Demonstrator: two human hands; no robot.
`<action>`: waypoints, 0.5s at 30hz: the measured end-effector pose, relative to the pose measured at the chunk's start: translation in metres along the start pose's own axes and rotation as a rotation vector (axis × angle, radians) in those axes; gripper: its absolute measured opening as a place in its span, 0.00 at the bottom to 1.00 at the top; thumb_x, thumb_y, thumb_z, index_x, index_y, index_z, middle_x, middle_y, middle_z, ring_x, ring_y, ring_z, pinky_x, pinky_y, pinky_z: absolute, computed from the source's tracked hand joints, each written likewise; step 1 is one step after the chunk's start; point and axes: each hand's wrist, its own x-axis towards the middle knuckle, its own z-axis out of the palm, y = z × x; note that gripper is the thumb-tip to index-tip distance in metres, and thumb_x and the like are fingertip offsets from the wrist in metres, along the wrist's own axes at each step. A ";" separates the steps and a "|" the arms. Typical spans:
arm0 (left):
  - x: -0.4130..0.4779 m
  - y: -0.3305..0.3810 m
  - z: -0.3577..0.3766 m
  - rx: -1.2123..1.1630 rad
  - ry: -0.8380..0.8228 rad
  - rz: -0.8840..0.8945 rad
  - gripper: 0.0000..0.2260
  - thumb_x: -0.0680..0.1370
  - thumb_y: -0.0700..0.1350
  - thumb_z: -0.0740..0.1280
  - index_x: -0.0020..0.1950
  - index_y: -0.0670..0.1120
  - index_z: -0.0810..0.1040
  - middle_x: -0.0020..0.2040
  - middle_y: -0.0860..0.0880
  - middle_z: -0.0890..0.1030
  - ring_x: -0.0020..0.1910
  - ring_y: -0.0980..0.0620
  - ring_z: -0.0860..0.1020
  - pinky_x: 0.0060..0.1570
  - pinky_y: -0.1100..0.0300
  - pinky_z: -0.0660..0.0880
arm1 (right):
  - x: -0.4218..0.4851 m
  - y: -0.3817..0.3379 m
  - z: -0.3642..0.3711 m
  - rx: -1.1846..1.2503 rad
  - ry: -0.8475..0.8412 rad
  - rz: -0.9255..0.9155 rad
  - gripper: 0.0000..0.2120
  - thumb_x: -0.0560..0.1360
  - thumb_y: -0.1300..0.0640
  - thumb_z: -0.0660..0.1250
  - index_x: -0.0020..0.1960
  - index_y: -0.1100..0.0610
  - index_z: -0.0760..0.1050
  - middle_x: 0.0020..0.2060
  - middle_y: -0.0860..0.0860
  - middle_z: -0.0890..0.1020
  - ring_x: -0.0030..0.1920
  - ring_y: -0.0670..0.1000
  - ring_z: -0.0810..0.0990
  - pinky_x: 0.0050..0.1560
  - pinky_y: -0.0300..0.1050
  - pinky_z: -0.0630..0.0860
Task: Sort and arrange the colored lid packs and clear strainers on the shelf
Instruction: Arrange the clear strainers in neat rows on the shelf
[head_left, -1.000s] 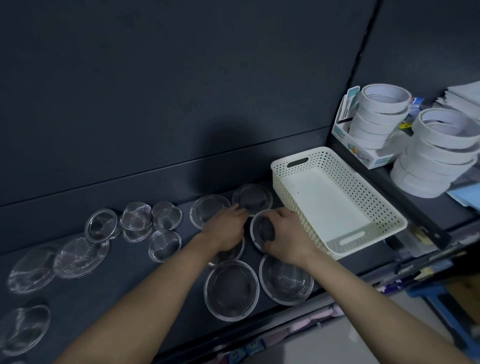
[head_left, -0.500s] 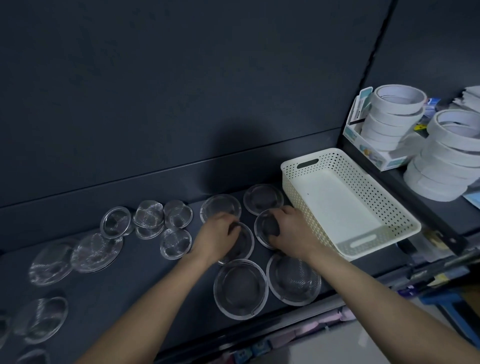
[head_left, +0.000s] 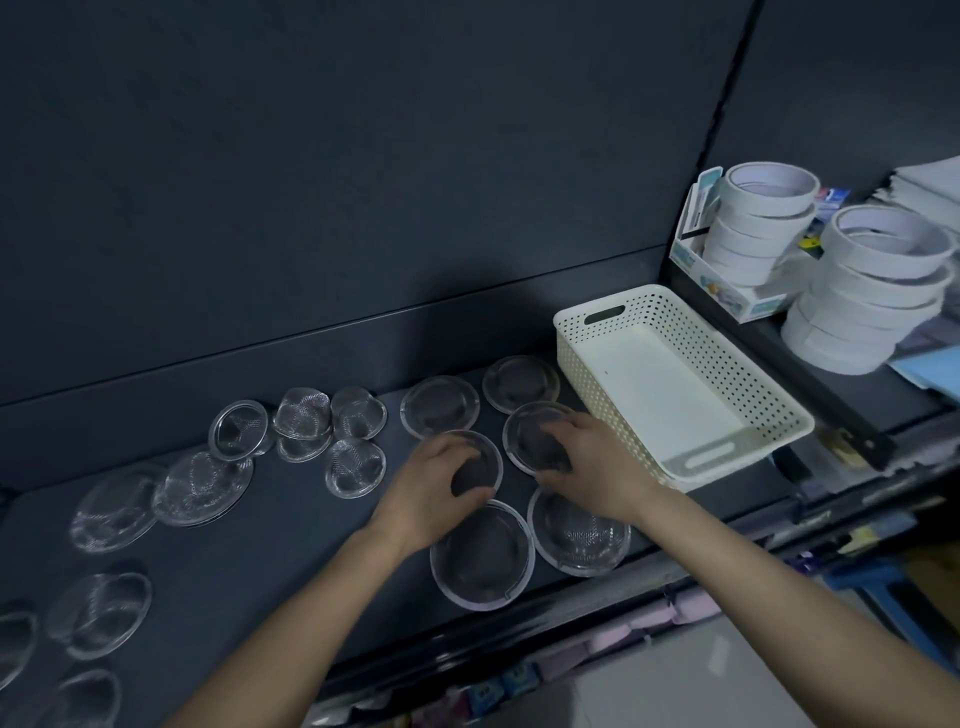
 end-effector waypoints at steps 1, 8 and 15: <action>-0.005 0.001 0.000 0.007 -0.009 0.010 0.22 0.71 0.55 0.72 0.61 0.46 0.78 0.63 0.52 0.74 0.65 0.55 0.68 0.61 0.72 0.57 | -0.007 0.001 0.002 0.001 -0.023 0.011 0.32 0.72 0.48 0.70 0.71 0.57 0.66 0.66 0.57 0.70 0.65 0.55 0.70 0.66 0.42 0.66; -0.033 0.012 0.000 0.088 -0.263 0.007 0.35 0.64 0.67 0.64 0.66 0.51 0.74 0.61 0.52 0.72 0.64 0.53 0.65 0.61 0.68 0.59 | -0.040 0.002 0.012 -0.059 -0.198 0.059 0.25 0.69 0.44 0.68 0.64 0.51 0.71 0.61 0.55 0.70 0.64 0.59 0.66 0.63 0.52 0.69; -0.044 0.022 0.005 0.079 -0.328 0.000 0.31 0.69 0.54 0.74 0.70 0.52 0.69 0.62 0.51 0.71 0.64 0.54 0.67 0.60 0.69 0.60 | -0.045 0.000 0.018 -0.115 -0.139 0.054 0.21 0.68 0.50 0.68 0.59 0.53 0.72 0.55 0.55 0.74 0.58 0.59 0.69 0.58 0.52 0.72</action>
